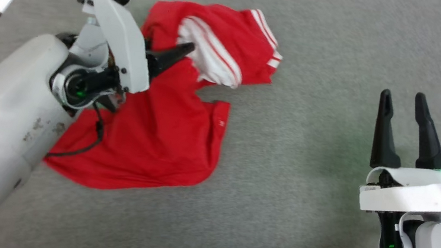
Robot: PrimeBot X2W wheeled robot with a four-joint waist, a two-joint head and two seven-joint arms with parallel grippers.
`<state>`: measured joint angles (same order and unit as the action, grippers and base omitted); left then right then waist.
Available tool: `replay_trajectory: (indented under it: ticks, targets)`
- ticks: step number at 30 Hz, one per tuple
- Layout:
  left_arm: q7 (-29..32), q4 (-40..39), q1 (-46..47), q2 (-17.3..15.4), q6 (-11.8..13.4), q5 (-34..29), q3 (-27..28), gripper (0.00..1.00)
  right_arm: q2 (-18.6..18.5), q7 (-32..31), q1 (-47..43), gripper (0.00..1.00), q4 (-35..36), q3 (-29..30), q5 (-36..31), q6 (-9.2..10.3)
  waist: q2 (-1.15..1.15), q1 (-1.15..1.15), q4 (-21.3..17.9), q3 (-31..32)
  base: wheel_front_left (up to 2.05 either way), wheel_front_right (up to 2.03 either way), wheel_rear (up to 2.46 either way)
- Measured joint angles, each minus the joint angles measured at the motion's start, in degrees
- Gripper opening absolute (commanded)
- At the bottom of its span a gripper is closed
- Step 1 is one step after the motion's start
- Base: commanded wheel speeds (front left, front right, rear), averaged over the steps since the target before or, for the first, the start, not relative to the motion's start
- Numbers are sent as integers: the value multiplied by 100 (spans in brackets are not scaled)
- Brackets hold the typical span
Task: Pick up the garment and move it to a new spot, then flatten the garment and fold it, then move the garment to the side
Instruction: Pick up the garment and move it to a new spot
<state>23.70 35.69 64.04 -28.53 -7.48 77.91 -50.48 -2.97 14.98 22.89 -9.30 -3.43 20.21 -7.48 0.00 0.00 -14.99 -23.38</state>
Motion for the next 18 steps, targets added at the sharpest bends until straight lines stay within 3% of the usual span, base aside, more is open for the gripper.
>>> replay_trajectory:
  ticks: [7, 18]
  targets:
    - [-1077, -461, -528, -91, 0, 68, 63, 100, -74, 0, -4, 100, -413, -25, -301, 0, 0, 0, 560, 442, 0, 0, 0]
    - [-2603, -962, -2099, -564, 0, 420, 80, 100, -494, 0, -366, 100, -811, 319, -289, 0, 0, 0, 1462, 1129, 0, 0, 0]
